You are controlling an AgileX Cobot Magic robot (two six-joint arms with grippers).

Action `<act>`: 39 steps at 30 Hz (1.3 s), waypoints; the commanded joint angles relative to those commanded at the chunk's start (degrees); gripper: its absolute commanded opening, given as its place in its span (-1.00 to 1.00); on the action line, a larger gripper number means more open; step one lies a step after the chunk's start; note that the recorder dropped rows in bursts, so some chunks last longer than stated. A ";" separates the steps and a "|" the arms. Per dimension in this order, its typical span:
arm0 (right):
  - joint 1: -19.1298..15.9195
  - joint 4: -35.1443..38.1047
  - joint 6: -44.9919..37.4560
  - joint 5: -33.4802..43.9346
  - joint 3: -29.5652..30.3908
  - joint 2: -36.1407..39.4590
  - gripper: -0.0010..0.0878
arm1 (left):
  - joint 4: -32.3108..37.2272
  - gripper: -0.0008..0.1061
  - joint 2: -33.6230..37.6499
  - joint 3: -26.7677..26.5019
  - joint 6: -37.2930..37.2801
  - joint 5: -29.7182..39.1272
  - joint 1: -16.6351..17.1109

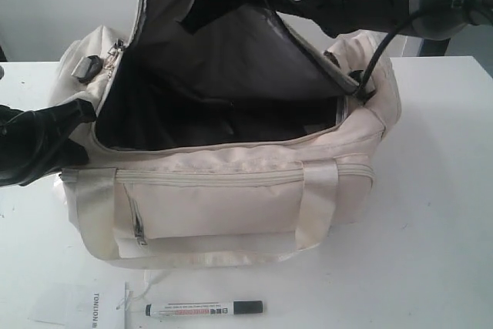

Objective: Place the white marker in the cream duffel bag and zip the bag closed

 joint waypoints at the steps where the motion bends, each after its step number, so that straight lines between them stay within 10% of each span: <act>1: 0.00 0.00 0.00 -0.90 0.00 0.00 -0.98 | 0.00 -0.97 0.00 0.00 0.00 0.00 0.00; 11: 0.00 0.00 0.00 -4.03 0.00 0.00 -0.98 | 0.00 -0.87 0.00 0.00 0.05 0.12 0.00; 22: 0.00 0.00 0.00 -3.91 0.00 0.00 -0.98 | 0.00 0.47 -0.33 0.00 2.90 0.57 0.00; 39: 0.00 0.00 0.00 -3.80 0.00 0.00 -0.98 | 11.13 0.32 -15.44 0.00 18.57 3.72 0.10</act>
